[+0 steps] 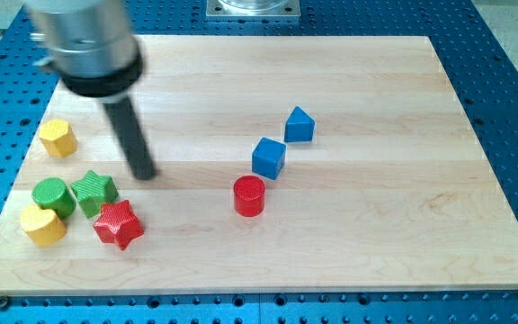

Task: Push the red star into the bottom right of the heart

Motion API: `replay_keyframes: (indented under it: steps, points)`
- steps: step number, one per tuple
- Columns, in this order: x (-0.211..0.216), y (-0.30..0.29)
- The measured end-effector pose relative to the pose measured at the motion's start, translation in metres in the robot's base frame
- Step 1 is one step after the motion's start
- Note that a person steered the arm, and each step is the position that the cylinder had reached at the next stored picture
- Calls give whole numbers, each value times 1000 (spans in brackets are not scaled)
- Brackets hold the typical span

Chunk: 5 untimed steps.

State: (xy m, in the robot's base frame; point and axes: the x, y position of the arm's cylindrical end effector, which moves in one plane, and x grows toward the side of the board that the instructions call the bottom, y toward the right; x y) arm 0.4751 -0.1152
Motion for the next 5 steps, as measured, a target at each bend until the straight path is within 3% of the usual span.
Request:
replay_keyframes:
  steps: [1,3,4,5]
  points:
    - [8,40]
    - [53,13]
    - [69,-40]
    - [84,-14]
